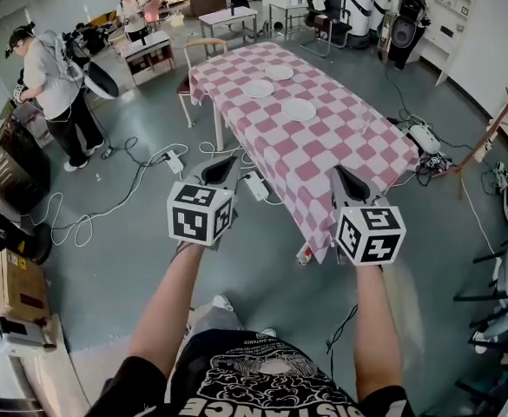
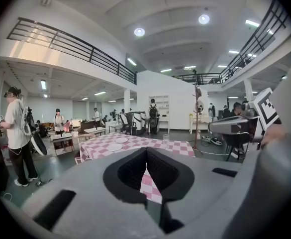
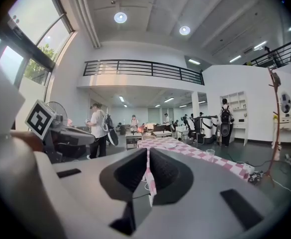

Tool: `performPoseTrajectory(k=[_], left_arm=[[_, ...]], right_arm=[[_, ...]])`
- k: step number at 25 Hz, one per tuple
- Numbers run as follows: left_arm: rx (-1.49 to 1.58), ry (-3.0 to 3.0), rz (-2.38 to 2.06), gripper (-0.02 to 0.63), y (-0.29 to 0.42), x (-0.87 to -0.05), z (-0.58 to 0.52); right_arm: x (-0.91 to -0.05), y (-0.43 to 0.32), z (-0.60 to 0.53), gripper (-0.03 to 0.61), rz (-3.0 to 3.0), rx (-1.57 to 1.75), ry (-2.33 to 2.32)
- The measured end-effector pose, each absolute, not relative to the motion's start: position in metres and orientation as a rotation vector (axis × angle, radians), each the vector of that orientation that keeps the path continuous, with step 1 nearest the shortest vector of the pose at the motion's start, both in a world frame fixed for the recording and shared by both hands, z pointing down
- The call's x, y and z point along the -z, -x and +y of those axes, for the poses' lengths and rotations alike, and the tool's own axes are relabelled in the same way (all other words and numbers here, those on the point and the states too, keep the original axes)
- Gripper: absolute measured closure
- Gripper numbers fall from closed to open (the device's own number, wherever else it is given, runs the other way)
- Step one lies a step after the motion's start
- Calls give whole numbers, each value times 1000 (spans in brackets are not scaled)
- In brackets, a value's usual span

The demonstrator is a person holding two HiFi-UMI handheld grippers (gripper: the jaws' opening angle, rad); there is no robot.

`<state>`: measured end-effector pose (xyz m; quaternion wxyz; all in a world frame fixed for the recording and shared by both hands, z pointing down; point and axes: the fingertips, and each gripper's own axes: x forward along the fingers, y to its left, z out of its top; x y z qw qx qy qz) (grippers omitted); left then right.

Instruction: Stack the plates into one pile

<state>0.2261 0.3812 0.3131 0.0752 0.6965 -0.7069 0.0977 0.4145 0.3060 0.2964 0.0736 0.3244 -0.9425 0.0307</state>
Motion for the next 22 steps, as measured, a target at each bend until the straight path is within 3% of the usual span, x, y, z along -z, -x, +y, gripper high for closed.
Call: performPoseTrajectory(k=[10, 22], left_arm=[[-284, -2119, -2095, 549, -204, -319, 349], [-266, -2214, -1965, 471, -122, -319, 261]], right_arm=[[-302, -400, 284, 487, -2805, -95, -1007], [-306, -329, 224, 418, -2727, -132, -1115]])
